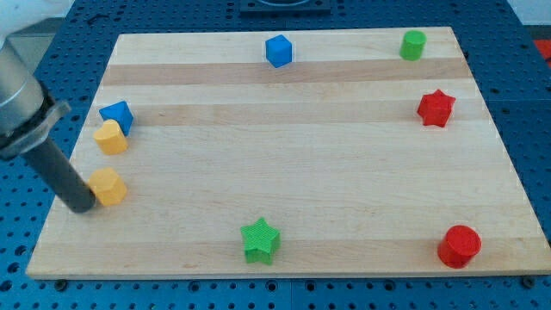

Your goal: Slide the yellow hexagon to bottom of the yellow heart

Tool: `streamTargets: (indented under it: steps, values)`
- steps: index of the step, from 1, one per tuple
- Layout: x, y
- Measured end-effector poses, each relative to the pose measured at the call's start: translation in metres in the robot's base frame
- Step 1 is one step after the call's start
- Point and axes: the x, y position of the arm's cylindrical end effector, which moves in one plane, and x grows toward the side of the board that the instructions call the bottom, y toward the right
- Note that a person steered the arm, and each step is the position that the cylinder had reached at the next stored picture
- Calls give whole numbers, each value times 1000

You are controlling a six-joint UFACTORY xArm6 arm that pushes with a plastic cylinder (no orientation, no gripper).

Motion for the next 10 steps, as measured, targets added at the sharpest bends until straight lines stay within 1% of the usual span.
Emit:
streamTargets:
  steps: [1, 2, 3, 4, 5, 6, 7, 8, 9, 10]
  values:
    - [0, 0]
    - [-15, 0]
    - [-14, -3]
    - [39, -17]
    - [46, -16]
    - [50, 26]
    - [50, 27]
    - [44, 63]
    - [37, 62]
    - [10, 62]
